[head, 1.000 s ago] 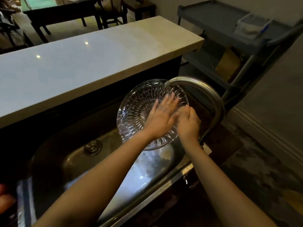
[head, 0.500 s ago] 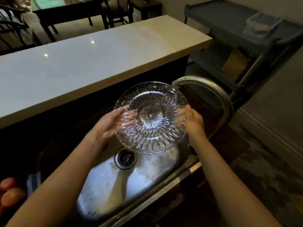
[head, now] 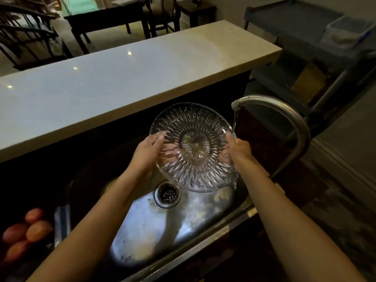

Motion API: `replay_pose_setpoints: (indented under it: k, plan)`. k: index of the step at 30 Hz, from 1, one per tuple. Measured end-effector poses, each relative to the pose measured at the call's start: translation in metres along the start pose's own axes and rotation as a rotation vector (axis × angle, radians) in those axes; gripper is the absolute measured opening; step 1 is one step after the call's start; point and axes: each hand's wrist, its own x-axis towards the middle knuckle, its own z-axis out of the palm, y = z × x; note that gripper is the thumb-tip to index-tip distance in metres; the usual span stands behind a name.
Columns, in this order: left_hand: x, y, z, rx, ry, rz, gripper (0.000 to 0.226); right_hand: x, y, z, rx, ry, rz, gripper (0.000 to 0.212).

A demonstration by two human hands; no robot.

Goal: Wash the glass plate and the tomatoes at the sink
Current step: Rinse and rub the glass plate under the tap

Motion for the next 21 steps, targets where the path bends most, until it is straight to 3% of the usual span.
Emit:
replay_pose_setpoints:
  k: [3,6,9,11,17,19,21]
  plan:
    - [-0.002,-0.001,-0.002,-0.013,-0.021,-0.070,0.028,0.005,0.004,0.001,-0.159,0.030,-0.085,0.042]
    - [-0.004,-0.003,-0.002,-0.075,-0.075,-0.159,0.035,0.005,-0.002,0.005,-0.472,0.146,-0.341,0.034]
    - [-0.004,-0.009,0.004,-0.100,-0.058,-0.153,0.035,0.005,-0.001,0.009,-0.846,-0.013,-0.487,0.061]
    - [-0.005,-0.010,0.009,-0.092,-0.018,-0.119,0.034,0.000,0.004,0.011,-0.976,-0.153,-0.507,0.068]
    - [-0.005,-0.015,0.023,0.051,0.122,0.004,0.035,-0.047,0.035,0.046,-0.900,-0.512,-0.833,0.065]
    - [-0.006,-0.015,0.026,0.092,0.150,0.038,0.034,-0.049,0.040,0.049,-0.876,-0.525,-0.876,0.058]
    - [-0.009,-0.014,0.027,0.076,0.155,0.040,0.035,-0.037,0.042,0.038,-0.881,-0.442,-0.794,0.055]
